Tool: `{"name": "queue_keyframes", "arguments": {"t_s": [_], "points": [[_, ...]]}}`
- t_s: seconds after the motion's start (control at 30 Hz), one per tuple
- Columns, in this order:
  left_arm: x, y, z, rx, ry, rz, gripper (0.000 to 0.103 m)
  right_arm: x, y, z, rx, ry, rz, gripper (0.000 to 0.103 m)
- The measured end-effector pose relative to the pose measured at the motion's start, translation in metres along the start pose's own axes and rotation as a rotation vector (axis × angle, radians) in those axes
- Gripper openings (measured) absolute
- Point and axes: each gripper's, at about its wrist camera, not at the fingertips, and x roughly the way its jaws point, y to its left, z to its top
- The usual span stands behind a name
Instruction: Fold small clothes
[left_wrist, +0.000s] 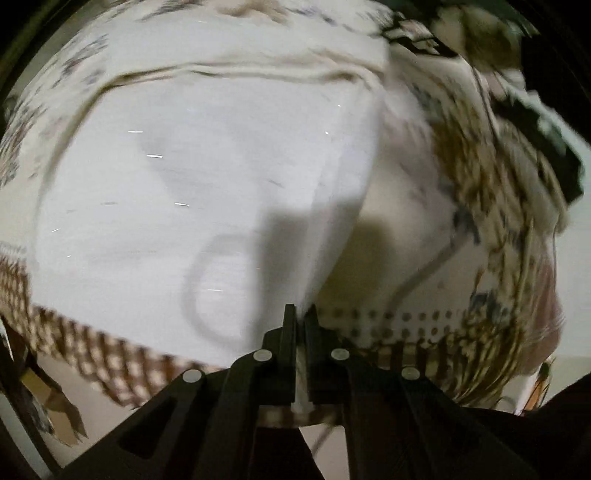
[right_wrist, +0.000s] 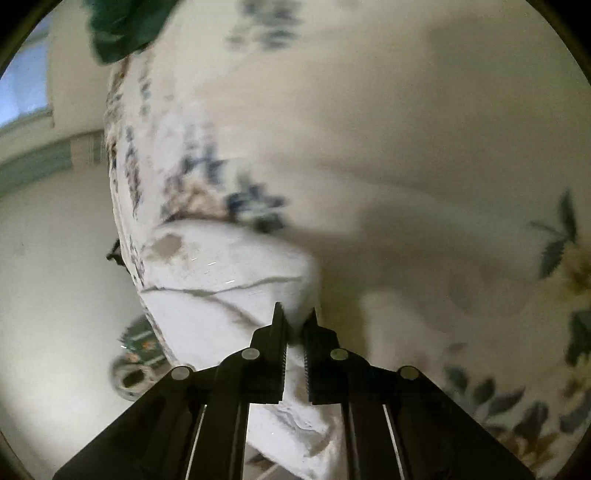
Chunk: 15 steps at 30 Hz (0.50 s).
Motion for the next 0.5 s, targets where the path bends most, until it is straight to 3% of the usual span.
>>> {"name": "queue_keyframes", "arguments": {"t_s": [0.13,0.27,0.4,0.5], "points": [[-0.046,0.043,0.008,-0.102,-0.064,-0.015,0.002,-0.022,0.064,-0.013,-0.084,-0.018,-0.056,0.007],[-0.086,0.110,0.015,-0.206,-0.138,-0.037,0.002,-0.020,0.167,-0.030,-0.186,-0.034,-0.094,0.007],[-0.096,0.176,0.014,-0.326,-0.173,-0.076,0.001,0.020,0.271,-0.060,-0.303,-0.044,-0.158,0.007],[-0.085,0.243,0.010,-0.413,-0.166,-0.107,0.001,0.092,0.349,-0.081,-0.395,-0.030,-0.260,0.007]]}}
